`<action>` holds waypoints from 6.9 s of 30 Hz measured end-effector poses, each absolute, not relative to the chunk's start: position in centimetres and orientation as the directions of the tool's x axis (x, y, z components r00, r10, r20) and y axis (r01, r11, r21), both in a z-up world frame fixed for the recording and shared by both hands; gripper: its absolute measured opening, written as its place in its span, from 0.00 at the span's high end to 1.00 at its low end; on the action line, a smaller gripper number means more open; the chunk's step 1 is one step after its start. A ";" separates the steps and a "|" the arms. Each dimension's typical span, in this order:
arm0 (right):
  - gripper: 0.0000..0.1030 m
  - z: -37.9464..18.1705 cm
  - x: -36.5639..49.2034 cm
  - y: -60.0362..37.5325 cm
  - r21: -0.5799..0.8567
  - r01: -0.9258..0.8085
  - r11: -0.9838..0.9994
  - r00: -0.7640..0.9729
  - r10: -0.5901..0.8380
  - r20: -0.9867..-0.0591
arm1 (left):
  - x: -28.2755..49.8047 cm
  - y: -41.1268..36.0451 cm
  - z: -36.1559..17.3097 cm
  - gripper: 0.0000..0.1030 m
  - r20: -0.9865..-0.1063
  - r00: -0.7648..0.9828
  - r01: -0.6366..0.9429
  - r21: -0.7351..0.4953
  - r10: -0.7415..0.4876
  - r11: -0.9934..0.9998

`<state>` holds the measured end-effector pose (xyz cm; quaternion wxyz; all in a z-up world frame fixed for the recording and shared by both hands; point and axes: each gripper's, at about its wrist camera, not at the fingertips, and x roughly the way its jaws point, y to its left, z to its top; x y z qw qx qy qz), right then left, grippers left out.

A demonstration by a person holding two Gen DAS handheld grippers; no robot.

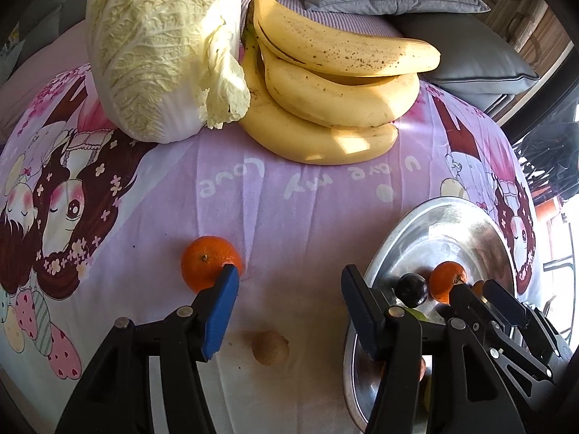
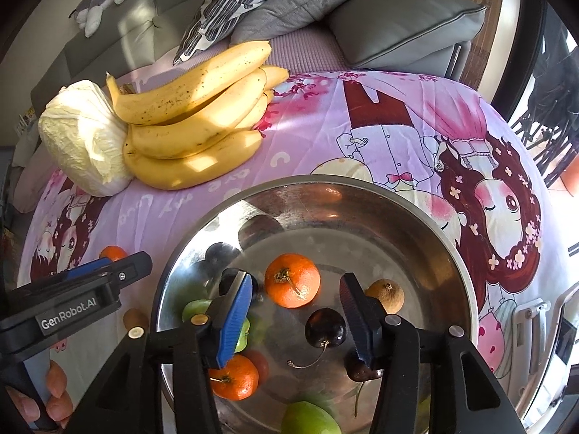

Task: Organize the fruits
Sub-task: 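Move both open tools from the bowl toward the last tangerine and small brown fruit, then grasp the small brown fruit with the right tool while the left tool grasps the tangerine, then carry the tangerine over the bowl with the left tool while the right tool carries the brown fruit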

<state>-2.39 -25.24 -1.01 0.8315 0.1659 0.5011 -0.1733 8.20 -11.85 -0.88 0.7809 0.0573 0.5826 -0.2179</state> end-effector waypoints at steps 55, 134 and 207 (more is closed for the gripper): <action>0.00 -0.7 -1.5 -21.0 0.136 0.337 0.931 0.489 -0.050 -0.871 | 8.8 -5.0 -1.0 0.03 -0.927 0.312 0.293 -0.113 -0.207 0.949; 0.70 -3.8 1.9 -9.5 -0.002 -0.041 0.999 0.450 0.016 -0.893 | 9.8 1.2 -2.4 0.03 -0.949 0.276 0.183 -0.105 -0.154 0.977; 0.78 0.7 0.2 -15.6 0.142 0.155 0.978 0.560 0.031 -0.828 | 10.4 -2.3 1.4 0.62 -0.834 0.279 0.275 -0.406 -0.476 0.872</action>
